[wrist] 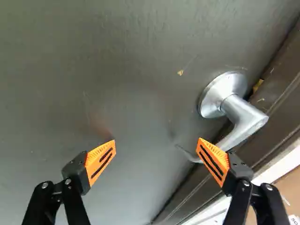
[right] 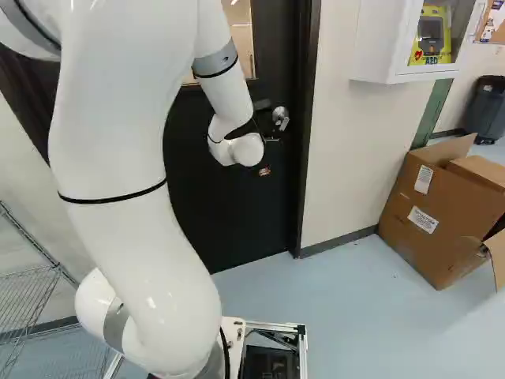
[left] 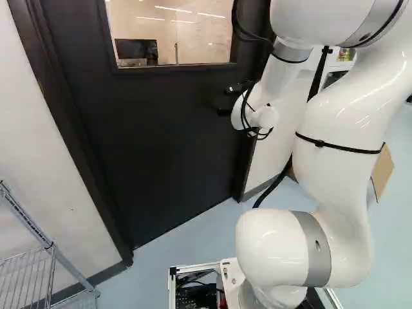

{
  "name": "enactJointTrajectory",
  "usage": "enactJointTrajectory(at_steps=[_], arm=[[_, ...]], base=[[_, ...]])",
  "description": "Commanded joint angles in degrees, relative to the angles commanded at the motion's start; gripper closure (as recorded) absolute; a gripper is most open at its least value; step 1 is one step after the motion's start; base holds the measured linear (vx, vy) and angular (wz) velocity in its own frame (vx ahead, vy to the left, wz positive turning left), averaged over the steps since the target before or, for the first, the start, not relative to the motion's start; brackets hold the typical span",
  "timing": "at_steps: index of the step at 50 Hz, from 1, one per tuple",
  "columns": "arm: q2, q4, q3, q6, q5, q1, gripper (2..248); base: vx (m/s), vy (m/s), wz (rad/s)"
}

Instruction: Open the door and move inside

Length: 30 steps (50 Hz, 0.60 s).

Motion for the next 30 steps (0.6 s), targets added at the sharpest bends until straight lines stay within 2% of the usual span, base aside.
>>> enactJointTrajectory(at_steps=[30], arm=[[-1.5,0.0,0.0,0.0,0.0,0.0,3]], base=[[0.0,0.0,0.0]])
